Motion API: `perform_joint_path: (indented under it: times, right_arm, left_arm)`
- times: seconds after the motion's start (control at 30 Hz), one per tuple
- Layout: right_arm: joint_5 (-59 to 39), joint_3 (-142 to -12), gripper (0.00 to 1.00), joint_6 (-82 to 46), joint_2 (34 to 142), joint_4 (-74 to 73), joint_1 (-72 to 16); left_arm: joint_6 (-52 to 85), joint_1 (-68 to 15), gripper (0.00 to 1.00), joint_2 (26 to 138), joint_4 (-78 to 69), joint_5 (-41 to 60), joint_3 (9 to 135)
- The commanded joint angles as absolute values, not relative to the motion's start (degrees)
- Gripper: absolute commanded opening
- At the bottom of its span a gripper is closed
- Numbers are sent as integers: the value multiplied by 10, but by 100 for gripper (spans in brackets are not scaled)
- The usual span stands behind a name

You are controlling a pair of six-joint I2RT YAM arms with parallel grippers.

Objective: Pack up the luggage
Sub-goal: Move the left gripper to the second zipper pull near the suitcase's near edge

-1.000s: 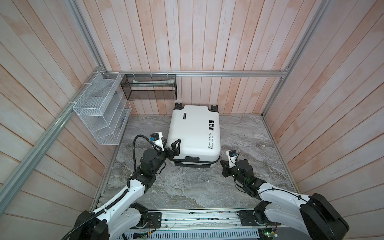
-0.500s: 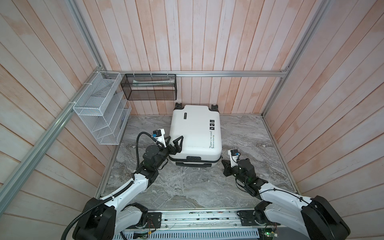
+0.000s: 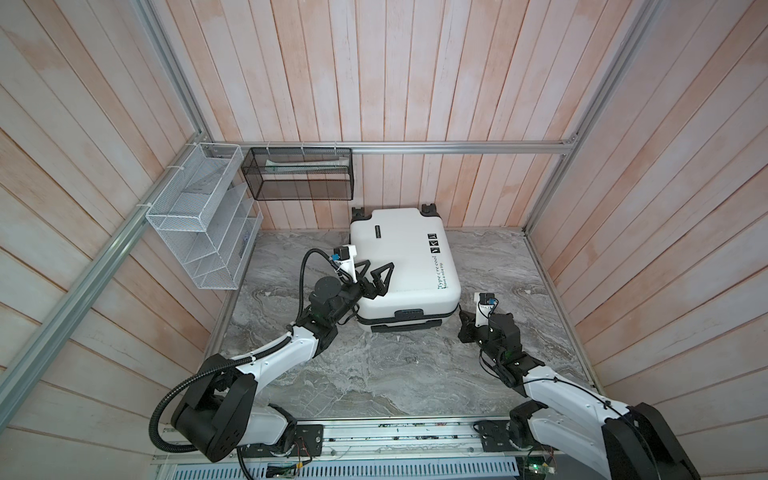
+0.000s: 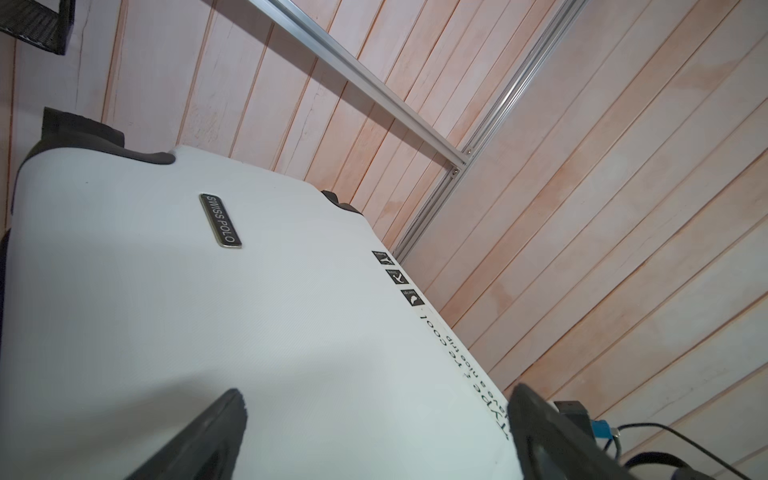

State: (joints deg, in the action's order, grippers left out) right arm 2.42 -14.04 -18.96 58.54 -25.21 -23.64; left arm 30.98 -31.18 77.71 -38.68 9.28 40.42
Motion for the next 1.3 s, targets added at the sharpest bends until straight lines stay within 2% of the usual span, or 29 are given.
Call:
perform_joint_path:
  times: [0.0,0.3,0.53,0.7,1.0,1.27]
  right_arm:
    - [21,-146,0,-194,578,-228,-228]
    - [6,-136,0,-199,579,-245,-226]
    - [-7,-131,0,-193,580,-252,-225]
    - [-13,-127,0,-193,581,-259,-225]
    - [-15,-124,0,-192,580,-260,-224]
    - [-16,-124,0,-191,584,-260,-223]
  left_arm:
    - [300,-305,100,733,-283,99,387]
    - [284,-290,100,491,-166,-62,196]
    - [286,-323,88,400,-247,-131,26]
    - [252,-342,79,467,-303,-147,18]
    - [180,-362,71,650,-490,-129,23]
    - [122,-363,66,740,-605,-112,25]
